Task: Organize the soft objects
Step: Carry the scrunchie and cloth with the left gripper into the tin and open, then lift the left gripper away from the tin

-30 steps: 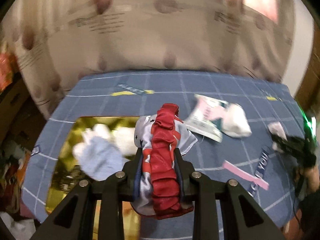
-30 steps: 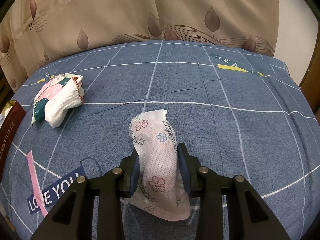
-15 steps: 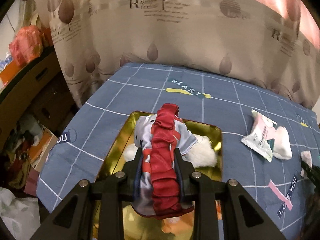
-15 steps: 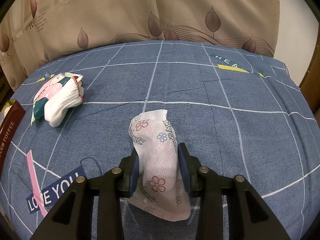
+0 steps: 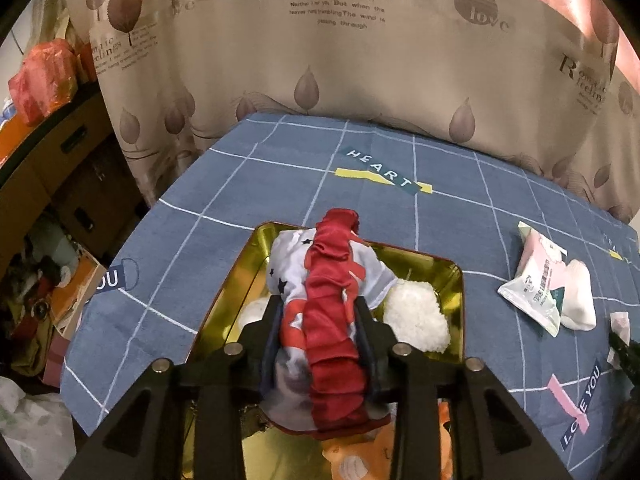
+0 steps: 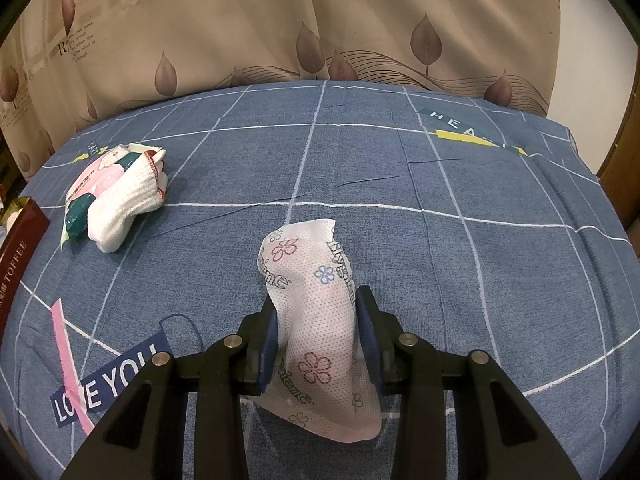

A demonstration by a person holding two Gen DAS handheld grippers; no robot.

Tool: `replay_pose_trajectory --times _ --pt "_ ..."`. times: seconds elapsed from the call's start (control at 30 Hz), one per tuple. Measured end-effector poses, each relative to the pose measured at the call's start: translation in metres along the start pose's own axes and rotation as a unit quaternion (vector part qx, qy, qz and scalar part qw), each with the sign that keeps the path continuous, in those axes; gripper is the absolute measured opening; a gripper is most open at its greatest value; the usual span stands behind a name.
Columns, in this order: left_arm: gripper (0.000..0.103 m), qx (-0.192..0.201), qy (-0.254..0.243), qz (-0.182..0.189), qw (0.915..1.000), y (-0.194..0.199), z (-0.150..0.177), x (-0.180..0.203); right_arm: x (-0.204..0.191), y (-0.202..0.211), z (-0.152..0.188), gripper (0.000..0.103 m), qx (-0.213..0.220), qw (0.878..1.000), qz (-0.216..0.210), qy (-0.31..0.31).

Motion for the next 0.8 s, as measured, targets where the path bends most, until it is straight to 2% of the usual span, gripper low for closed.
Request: replay_pose_trajectory --times 0.03,0.1,0.3,0.5,0.8 --pt "0.043 -0.002 -0.001 -0.002 1.0 -0.001 0.0 0.0 -0.001 0.0 0.0 0.035 0.0 1.0 0.0 0.0" --pt "0.048 -0.012 -0.005 -0.007 0.9999 -0.003 0.001 0.0 0.0 0.0 0.0 0.035 0.0 1.0 0.0 0.0" --pt "0.05 -0.011 -0.007 -0.015 0.9998 0.001 0.003 -0.004 -0.001 0.0 0.0 0.035 0.0 1.0 0.0 0.0" --pt "0.05 0.009 -0.01 -0.024 0.9996 0.02 0.009 -0.008 -0.001 0.0 0.0 0.035 0.0 1.0 0.001 0.0" --pt "0.051 0.041 -0.004 -0.05 0.9979 0.053 0.048 -0.015 -0.001 0.0 0.0 0.035 0.0 1.0 0.001 0.001"
Point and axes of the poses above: each gripper's, at about its wrist camera, not at the fingertips, and y roughly against the way its jaws point, x to its right, z to its underside, the point moved 1 cm from there along -y, roughly the way its jaws point, and after that the axes turned 4 degrees about -x, right-handed, at the moved point
